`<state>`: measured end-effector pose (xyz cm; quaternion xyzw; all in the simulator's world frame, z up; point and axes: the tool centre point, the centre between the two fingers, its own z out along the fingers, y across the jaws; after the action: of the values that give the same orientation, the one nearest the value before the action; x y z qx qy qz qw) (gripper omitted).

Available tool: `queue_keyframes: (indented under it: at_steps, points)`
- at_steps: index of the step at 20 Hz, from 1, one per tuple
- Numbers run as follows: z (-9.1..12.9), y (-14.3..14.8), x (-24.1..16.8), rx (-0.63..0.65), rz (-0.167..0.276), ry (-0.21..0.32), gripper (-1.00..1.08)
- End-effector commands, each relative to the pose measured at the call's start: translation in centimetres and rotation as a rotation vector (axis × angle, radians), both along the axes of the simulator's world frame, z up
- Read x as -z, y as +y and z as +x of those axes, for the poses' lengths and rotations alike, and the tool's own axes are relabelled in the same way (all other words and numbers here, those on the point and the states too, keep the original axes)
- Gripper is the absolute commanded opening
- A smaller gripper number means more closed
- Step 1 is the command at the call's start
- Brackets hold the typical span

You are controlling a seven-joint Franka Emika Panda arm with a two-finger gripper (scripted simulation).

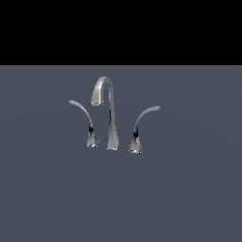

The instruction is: Turn on the faucet by rotating a designated handle.

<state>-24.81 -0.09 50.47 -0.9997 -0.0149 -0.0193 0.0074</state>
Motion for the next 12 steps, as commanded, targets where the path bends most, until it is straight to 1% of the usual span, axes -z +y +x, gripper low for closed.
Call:
queue_keyframes:
  at_steps: [1,12]
  points:
    - [0.0,0.0,0.0,0.0,0.0,0.0,-1.0]
    - [0.9,-1.0,0.6,-0.004,0.007,0.003,-1.0]
